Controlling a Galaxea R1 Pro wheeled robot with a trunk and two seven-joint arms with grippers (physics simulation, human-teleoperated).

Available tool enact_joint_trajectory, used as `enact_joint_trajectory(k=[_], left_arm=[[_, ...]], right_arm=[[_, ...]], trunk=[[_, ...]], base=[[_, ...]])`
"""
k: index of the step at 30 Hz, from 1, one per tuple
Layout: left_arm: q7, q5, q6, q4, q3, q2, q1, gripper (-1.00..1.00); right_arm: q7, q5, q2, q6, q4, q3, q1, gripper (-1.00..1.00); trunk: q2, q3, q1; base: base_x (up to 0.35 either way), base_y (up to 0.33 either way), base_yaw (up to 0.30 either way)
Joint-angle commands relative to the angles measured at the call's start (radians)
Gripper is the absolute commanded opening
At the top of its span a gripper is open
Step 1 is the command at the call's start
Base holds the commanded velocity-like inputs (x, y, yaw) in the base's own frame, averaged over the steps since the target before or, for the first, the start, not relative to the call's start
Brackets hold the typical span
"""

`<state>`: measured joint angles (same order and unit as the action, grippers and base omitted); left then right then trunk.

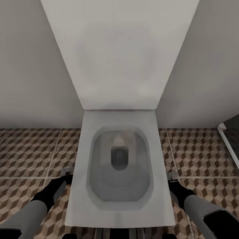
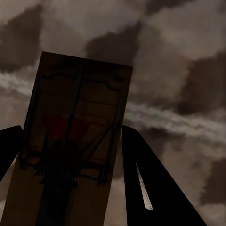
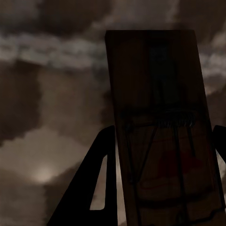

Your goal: Take the four mousetraps from the cabinet in the bathroom and place them on the bathroom floor. Make sure all four end up on the same floor surface, and ensure that at least two of them are either under or directly next to the same bathroom sink.

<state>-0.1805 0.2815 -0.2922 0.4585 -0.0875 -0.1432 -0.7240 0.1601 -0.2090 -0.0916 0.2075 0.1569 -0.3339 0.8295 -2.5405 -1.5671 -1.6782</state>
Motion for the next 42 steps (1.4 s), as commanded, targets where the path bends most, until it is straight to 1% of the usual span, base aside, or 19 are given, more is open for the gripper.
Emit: enact_joint_trajectory(k=[1,12,22,25,30,33,42], left_arm=[[-0.010,0.007,-0.006,0.002,-0.009,-0.001,-0.001,-1.00],[-0.010,0.009,-0.005,0.000,-0.010,0.000,0.000,-1.00],[-0.011,0.014,-0.005,-0.005,-0.011,0.000,0.000,-1.00],[-0.011,0.014,-0.005,-0.004,-0.011,0.000,0.000,-1.00],[-0.010,0.015,-0.005,-0.004,-0.011,0.000,0.000,-1.00],[-0.010,0.015,-0.005,-0.004,-0.011,0.000,0.000,-1.00],[-0.010,0.015,-0.005,-0.004,-0.011,0.000,0.000,-1.00]], right_arm=[[0.010,-0.034,0.000,0.006,0.001,-0.014,-0.001,-1.00],[0.010,-0.028,0.000,0.006,0.001,-0.014,-0.001,-1.00],[0.014,-0.031,-0.002,0.007,0.002,-0.013,-0.001,-1.00],[0.030,-0.032,-0.004,0.005,0.003,-0.012,-0.001,-1.00],[0.105,-0.033,-0.004,-0.010,0.003,-0.012,-0.001,-1.00],[0.137,-0.033,-0.003,-0.019,0.003,-0.011,-0.001,-1.00],[0.160,-0.035,-0.005,-0.026,0.003,-0.011,-0.001,-1.00]], trunk=[[0.000,-0.001,0.000],[0.000,-0.001,0.000],[0.000,-0.001,0.000],[0.000,-0.001,0.000],[0.000,-0.001,0.000],[0.000,-0.001,0.000],[0.000,-0.001,0.000]], base=[[0.000,0.000,0.000],[0.000,0.000,0.000],[0.000,0.000,0.000],[0.000,0.000,0.000],[0.000,0.000,0.000],[0.000,0.000,0.000],[0.000,0.000,0.000]])
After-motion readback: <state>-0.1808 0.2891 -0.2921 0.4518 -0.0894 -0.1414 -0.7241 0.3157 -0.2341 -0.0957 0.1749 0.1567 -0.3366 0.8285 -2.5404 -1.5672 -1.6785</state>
